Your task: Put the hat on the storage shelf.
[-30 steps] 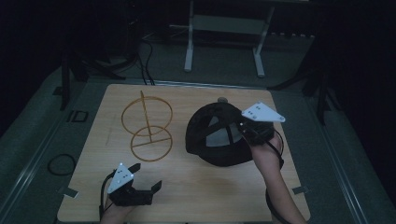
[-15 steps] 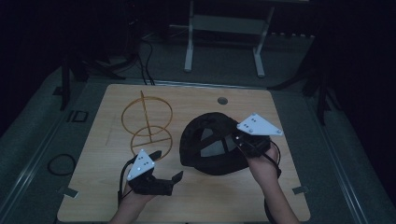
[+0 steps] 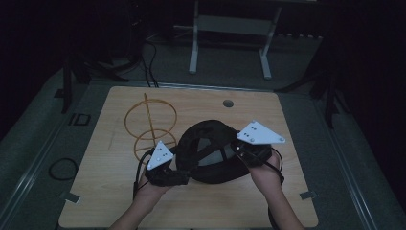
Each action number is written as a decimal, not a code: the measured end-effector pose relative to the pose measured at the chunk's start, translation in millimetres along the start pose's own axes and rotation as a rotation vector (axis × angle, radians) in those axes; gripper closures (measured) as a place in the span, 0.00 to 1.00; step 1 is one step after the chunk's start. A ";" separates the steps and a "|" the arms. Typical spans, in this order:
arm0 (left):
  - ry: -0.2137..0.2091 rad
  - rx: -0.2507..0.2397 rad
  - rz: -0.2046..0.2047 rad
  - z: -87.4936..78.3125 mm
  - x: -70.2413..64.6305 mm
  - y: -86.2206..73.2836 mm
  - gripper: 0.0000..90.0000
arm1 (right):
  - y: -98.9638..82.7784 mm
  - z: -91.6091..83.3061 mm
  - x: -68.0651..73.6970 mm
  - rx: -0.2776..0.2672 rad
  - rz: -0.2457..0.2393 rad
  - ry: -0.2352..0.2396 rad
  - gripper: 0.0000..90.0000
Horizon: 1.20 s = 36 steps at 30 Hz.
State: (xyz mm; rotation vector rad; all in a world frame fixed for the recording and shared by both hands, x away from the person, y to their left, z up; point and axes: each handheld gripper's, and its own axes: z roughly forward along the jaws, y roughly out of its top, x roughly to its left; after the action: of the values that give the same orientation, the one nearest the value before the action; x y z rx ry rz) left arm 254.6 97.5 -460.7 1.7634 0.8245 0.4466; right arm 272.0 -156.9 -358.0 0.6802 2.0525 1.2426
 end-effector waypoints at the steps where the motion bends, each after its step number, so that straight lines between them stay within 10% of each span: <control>1: -0.001 0.005 0.004 1.2 0.6 0.1 0.29 | -0.1 -0.3 0.8 0.000 0.000 0.001 0.99; 12: 0.080 0.036 0.016 13.5 -3.5 8.6 0.97 | -7.1 -1.9 0.9 0.011 0.003 0.000 0.98; 30: 0.115 0.009 0.097 21.7 -20.0 45.3 0.99 | -49.0 -34.2 -10.6 -0.015 0.082 -0.013 0.88; 36: 0.119 0.004 0.124 23.0 -23.8 58.0 0.99 | -64.5 -42.1 -9.9 -0.012 0.113 0.003 0.65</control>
State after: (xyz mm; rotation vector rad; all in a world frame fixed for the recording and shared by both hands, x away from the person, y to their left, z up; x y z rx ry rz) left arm 271.4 54.8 -412.1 1.8110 0.8022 0.6374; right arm 240.8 -215.1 -398.8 0.7987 2.0308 1.3187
